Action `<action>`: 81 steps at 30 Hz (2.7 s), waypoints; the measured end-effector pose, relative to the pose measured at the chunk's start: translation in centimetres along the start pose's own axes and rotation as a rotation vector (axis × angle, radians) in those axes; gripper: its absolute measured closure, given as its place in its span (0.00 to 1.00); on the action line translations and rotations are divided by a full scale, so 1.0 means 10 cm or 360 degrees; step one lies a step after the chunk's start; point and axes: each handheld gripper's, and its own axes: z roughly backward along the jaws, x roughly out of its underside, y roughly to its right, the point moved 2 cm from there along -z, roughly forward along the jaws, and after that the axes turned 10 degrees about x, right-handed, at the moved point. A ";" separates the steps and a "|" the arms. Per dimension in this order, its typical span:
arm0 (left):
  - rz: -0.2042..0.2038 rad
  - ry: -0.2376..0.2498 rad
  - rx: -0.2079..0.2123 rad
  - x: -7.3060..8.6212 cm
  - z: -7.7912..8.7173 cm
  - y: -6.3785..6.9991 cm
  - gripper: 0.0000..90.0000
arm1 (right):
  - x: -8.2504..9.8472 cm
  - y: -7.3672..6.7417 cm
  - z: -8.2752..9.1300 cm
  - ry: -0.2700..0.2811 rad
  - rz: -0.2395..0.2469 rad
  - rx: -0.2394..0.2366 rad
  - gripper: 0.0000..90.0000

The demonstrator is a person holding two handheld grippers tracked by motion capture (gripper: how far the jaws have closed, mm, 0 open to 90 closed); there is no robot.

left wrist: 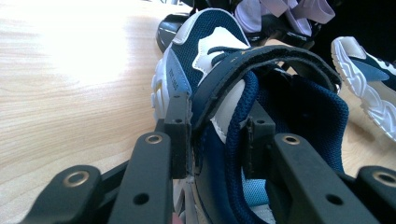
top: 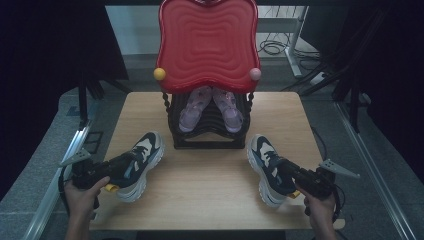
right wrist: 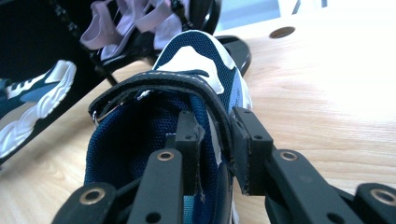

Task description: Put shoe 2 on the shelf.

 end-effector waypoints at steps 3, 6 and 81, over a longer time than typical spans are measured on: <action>-0.0011 0.0028 -0.0036 -0.01 0.01 0.01 0.77 | -0.01 0.03 0.02 0.0030 -0.0016 0.0021 0.82; -0.0022 0.0055 -0.0053 -0.02 0.03 0.02 0.77 | -0.03 0.04 0.04 0.0065 -0.0022 0.0035 0.82; -0.0261 0.0407 -0.0118 -1.86 0.17 0.31 0.77 | -1.86 -0.27 -0.06 0.0532 -0.0049 0.0036 0.82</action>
